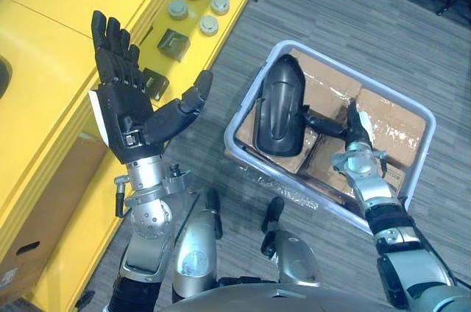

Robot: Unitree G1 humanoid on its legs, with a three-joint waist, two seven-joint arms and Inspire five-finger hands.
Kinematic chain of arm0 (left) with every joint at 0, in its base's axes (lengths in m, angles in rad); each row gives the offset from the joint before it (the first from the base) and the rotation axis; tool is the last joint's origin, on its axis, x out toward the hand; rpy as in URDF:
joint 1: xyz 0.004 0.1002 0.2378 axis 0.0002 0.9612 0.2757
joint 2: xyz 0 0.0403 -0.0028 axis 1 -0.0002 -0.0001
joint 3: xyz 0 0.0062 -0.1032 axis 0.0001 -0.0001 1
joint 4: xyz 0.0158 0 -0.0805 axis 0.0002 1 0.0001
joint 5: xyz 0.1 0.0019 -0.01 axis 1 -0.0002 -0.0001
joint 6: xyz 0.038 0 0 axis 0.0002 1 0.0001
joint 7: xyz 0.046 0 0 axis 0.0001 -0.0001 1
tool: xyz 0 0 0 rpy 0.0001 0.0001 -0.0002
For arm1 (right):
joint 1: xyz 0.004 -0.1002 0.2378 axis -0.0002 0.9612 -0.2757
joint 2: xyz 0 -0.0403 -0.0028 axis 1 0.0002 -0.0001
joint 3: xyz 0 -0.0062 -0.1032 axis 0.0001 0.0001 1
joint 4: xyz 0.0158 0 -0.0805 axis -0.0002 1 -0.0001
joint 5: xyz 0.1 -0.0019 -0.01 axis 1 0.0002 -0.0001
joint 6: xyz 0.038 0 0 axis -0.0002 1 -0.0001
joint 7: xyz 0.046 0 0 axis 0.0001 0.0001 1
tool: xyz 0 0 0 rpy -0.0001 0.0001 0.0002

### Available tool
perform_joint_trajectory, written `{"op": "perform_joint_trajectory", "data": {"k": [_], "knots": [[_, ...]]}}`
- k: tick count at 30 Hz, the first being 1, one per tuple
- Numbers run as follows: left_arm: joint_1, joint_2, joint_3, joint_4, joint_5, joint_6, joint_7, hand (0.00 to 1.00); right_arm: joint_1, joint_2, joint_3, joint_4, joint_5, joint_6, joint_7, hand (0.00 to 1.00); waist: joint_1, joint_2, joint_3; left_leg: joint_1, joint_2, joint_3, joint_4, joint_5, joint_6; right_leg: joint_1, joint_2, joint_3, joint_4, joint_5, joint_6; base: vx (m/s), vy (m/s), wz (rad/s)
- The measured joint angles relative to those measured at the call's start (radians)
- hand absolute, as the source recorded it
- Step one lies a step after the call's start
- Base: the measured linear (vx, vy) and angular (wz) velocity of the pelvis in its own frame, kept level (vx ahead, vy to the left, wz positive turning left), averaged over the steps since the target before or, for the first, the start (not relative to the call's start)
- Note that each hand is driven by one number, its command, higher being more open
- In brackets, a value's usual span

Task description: Walk over and take three plastic housings, then place them on the shelf

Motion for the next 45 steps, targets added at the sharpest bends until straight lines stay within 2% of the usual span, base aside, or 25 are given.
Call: {"op": "perform_joint_trajectory", "data": {"k": [5, 8, 11, 15, 18, 22, 28, 30, 32, 33, 36, 39, 40, 42, 43, 44, 45], "knots": [[-0.015, 0.001, -0.007, 0.012, 0.000, 0.002, -0.014, 1.00, -0.105, -0.054, 0.039, 0.115, -0.117, 0.037, 0.022, 0.00, 0.017, 0.000, 0.001, -0.007, -0.001, -0.008, -0.002, 0.008, -0.001, -0.003, 0.000, -0.007, -0.001, 0.003, -0.002, -0.04, 0.004, 0.05], [-0.035, 0.004, -0.021, 0.036, -0.001, 0.001, -0.022, 1.00, -0.193, -0.113, 0.066, 0.211, -0.199, 0.065, 0.042, 0.00, 0.028, 0.005, 0.003, -0.017, -0.006, -0.027, -0.023, 0.033, -0.006, -0.009, -0.002, -0.026, -0.003, 0.006, -0.007, -0.07, -0.010, 0.19], [-0.045, 0.005, -0.021, 0.073, -0.004, 0.001, -0.022, 1.00, -0.249, -0.156, 0.109, 0.249, -0.278, 0.079, 0.063, 0.00, 0.034, 0.021, 0.013, -0.016, -0.008, -0.032, -0.056, 0.062, -0.011, -0.016, -0.002, -0.036, -0.013, 0.014, -0.015, -0.06, -0.015, 0.07], [-0.045, 0.005, -0.029, 0.086, -0.004, 0.001, -0.029, 1.00, -0.269, -0.167, 0.139, 0.258, -0.301, 0.085, 0.099, 0.00, 0.033, 0.044, 0.025, -0.013, -0.002, -0.043, -0.081, 0.086, -0.021, -0.016, 0.009, -0.048, -0.019, 0.019, -0.022, -0.05, -0.029, 0.06], [-0.044, 0.005, -0.033, 0.086, -0.004, 0.001, -0.043, 1.00, -0.265, -0.137, 0.170, 0.251, -0.309, 0.072, 0.134, 0.00, 0.032, 0.056, 0.031, 0.002, -0.001, -0.040, -0.109, 0.104, -0.025, -0.015, 0.012, -0.047, -0.020, 0.020, -0.026, -0.01, -0.007, 0.00], [-0.040, 0.004, -0.042, 0.086, -0.004, 0.001, -0.054, 1.00, -0.230, -0.111, 0.164, 0.208, -0.345, 0.075, 0.147, 0.00, 0.038, 0.057, 0.030, 0.021, 0.000, -0.041, -0.126, 0.112, -0.030, -0.003, 0.013, -0.049, -0.020, 0.018, -0.028, -0.01, 0.004, 0.01], [0.031, -0.011, -0.013, 0.047, -0.036, 0.001, -0.078, 1.00, -0.059, -0.110, 0.133, 0.054, -0.445, 0.051, 0.137, 0.00, 0.029, 0.057, 0.030, 0.051, -0.008, -0.036, -0.151, 0.118, -0.029, 0.013, 0.006, -0.050, -0.018, 0.016, -0.030, -0.01, 0.031, 0.00], [0.049, -0.014, -0.011, 0.047, -0.094, 0.006, -0.118, 1.00, 0.016, -0.101, 0.120, -0.017, -0.477, 0.035, 0.120, 0.00, 0.023, 0.056, 0.030, 0.080, -0.011, -0.026, -0.169, 0.120, -0.029, 0.030, 0.004, -0.047, -0.019, 0.016, -0.030, 0.02, 0.034, -0.09], [0.054, -0.012, -0.012, 0.047, -0.170, 0.038, -0.186, 1.00, 0.081, -0.080, 0.095, -0.083, -0.507, 0.024, 0.090, 0.00, 0.017, 0.054, 0.028, 0.096, -0.012, -0.018, -0.180, 0.121, -0.029, 0.040, 0.003, -0.046, -0.022, 0.014, -0.028, 0.01, 0.029, -0.10], [0.054, -0.011, -0.019, 0.050, -0.212, 0.093, -0.254, 1.00, 0.121, -0.075, 0.090, -0.127, -0.514, 0.008, 0.071, 0.00, 0.014, 0.050, 0.025, 0.106, -0.012, -0.009, -0.190, 0.122, -0.030, 0.041, 0.003, -0.039, -0.022, 0.014, -0.028, 0.01, 0.025, -0.11], [0.052, 0.004, -0.038, 0.086, -0.212, 0.200, -0.345, 1.00, 0.164, -0.075, 0.085, -0.183, -0.544, -0.015, 0.069, 0.00, 0.001, 0.044, 0.018, 0.128, -0.012, 0.007, -0.200, 0.123, -0.029, 0.052, 0.002, -0.026, -0.023, 0.014, -0.026, 0.01, 0.021, -0.15], [0.049, 0.051, -0.102, 0.184, -0.242, 0.368, -0.442, 1.00, 0.231, -0.068, 0.068, -0.254, -0.563, -0.035, 0.068, 0.00, -0.028, 0.032, -0.055, 0.149, -0.011, 0.030, -0.213, 0.119, -0.032, 0.057, 0.003, -0.008, -0.032, 0.016, -0.023, 0.04, 0.022, -0.27], [0.037, 0.072, -0.127, 0.257, -0.324, 0.498, -0.535, 1.00, 0.251, -0.068, 0.061, -0.275, -0.602, -0.058, 0.046, 0.00, -0.048, 0.027, -0.091, 0.190, -0.007, 0.061, -0.216, 0.106, -0.036, 0.080, 0.005, 0.022, -0.035, 0.015, -0.021, 0.04, 0.030, -0.53], [0.024, 0.105, -0.166, 0.315, -0.405, 0.586, -0.615, 1.00, 0.264, -0.069, 0.058, -0.275, -0.627, -0.075, 0.007, 0.00, -0.065, 0.025, -0.138, 0.214, -0.002, 0.087, -0.215, 0.094, -0.037, 0.094, 0.008, 0.047, -0.044, 0.016, -0.018, 0.00, 0.016, -0.48], [0.018, 0.109, -0.178, 0.323, -0.426, 0.602, -0.626, 1.00, 0.268, -0.069, 0.057, -0.274, -0.627, -0.077, 0.000, 0.00, -0.065, 0.026, -0.145, 0.222, 0.000, 0.093, -0.214, 0.091, -0.039, 0.098, 0.010, 0.054, -0.046, 0.017, -0.017, -0.02, -0.009, -0.35], [-0.010, 0.124, -0.200, 0.350, -0.477, 0.650, -0.645, 1.00, 0.279, -0.069, 0.057, -0.269, -0.634, -0.078, -0.015, 0.00, -0.069, 0.027, -0.161, 0.241, 0.005, 0.102, -0.212, 0.085, -0.042, 0.116, 0.015, 0.063, -0.053, 0.017, -0.016, -0.03, -0.015, -0.23], [-0.022, 0.127, -0.205, 0.366, -0.488, 0.661, -0.652, 1.00, 0.280, -0.069, 0.059, -0.262, -0.638, -0.078, -0.015, 0.00, -0.073, 0.028, -0.170, 0.247, 0.006, 0.104, -0.213, 0.085, -0.042, 0.120, 0.017, 0.064, -0.054, 0.017, -0.016, -0.05, -0.021, -0.17]]}}
